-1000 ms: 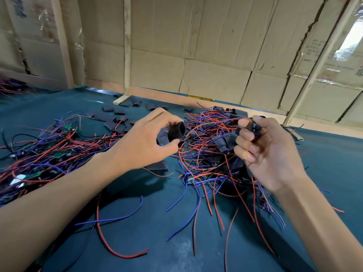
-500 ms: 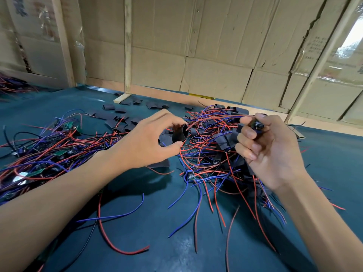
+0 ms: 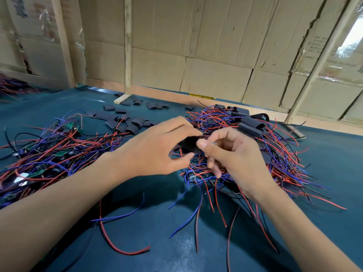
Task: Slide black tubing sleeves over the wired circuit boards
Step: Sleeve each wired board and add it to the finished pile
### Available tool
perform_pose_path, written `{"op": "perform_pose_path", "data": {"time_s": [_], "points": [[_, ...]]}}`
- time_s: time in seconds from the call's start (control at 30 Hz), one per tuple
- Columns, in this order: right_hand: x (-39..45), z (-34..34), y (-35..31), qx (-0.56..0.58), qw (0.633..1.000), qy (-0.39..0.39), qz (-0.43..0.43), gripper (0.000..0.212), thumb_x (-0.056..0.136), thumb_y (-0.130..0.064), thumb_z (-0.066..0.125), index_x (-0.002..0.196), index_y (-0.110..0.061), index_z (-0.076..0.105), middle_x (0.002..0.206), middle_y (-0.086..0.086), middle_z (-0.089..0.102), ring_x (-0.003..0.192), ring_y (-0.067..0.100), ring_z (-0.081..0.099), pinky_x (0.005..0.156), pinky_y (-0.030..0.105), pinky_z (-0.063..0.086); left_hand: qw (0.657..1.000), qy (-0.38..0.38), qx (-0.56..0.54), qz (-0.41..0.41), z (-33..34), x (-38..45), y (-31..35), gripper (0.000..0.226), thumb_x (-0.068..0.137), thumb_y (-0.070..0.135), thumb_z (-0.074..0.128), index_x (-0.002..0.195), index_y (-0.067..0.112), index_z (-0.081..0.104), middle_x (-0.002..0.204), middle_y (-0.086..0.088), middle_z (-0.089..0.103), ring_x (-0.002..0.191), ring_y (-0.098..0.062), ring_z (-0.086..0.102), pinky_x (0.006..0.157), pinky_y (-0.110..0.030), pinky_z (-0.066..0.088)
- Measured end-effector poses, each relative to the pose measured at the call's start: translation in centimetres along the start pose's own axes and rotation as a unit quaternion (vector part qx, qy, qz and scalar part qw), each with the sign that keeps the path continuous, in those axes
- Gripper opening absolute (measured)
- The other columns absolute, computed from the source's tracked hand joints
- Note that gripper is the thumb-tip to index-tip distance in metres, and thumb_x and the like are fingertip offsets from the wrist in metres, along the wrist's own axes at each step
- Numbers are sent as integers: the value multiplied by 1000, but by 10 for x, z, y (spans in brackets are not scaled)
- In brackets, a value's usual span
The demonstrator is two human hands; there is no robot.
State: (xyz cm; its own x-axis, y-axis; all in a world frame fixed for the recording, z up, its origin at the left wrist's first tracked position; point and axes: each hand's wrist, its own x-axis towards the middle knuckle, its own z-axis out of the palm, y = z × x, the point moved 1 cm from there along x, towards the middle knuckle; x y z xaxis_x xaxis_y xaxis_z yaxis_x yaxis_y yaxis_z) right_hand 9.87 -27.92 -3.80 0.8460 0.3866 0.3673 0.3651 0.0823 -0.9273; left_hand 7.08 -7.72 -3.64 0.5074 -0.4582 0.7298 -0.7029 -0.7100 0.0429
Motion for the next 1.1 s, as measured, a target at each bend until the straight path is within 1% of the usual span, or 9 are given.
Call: {"op": "perform_pose_path", "data": {"time_s": [0.13,0.3,0.4,0.5,0.63,0.77,0.93,1.03,1.1], "points": [[-2,-1,2,-43,999,4,-25,5,92,-13,71,95,-10,75,71,10,70,57,31,59,52,32,52,1000,13,2,-8,2,1,2,40,84,15,73,122,4,64,112,-7,61,100,-20,61,88,-35,50],[-3,-2,0,-73,995,27,-56,13,91,-4,71,99,-14,74,78,7,74,63,26,65,51,30,52,1000,-6,9,-6,-3,-1,-3,42,86,15,71,126,5,63,113,-5,60,98,-6,51,92,-20,44],[-2,-4,0,-75,994,53,-56,10,85,-7,79,85,-11,69,73,11,73,54,35,60,47,31,49,1000,-14,20,17,-3,-1,-2,42,87,14,70,127,3,64,112,-8,60,99,-12,55,92,-23,45],[-4,-6,0,-102,991,59,-69,11,84,-11,81,81,-15,71,70,7,72,49,19,57,48,25,47,999,-19,27,25,-2,0,-1,43,86,14,71,128,2,64,112,-9,61,102,-20,58,93,-28,47],[-8,-1,0,-174,975,46,-131,16,85,-4,79,85,-19,76,80,-5,73,66,4,63,65,15,47,999,-21,37,21,-1,-1,1,44,84,12,73,126,2,65,110,-9,62,98,-23,60,91,-32,46],[-10,2,-3,-281,935,14,-215,19,88,8,71,97,-6,79,98,4,72,92,8,66,81,16,48,999,-16,28,11,0,1,3,43,85,10,73,126,0,65,110,-10,63,99,-23,59,91,-29,47],[-10,3,-1,-330,911,74,-236,27,88,3,71,110,-12,74,104,0,66,89,6,63,80,17,48,999,-18,34,-28,-5,7,-2,44,85,8,73,128,1,64,110,-11,63,101,-25,58,91,-20,43],[-11,5,0,-374,877,139,-268,34,87,1,70,119,-11,68,109,-1,60,99,14,61,92,28,48,998,-28,59,-26,-16,32,-4,41,82,3,74,122,-2,67,104,-18,65,98,-27,57,95,-28,42],[-13,8,-1,-365,876,161,-271,27,86,-4,66,112,-12,69,106,-1,61,96,19,61,89,36,49,997,-32,69,-26,-28,60,-4,39,83,4,73,121,-1,68,103,-21,65,100,-30,57,96,-34,42]]}}
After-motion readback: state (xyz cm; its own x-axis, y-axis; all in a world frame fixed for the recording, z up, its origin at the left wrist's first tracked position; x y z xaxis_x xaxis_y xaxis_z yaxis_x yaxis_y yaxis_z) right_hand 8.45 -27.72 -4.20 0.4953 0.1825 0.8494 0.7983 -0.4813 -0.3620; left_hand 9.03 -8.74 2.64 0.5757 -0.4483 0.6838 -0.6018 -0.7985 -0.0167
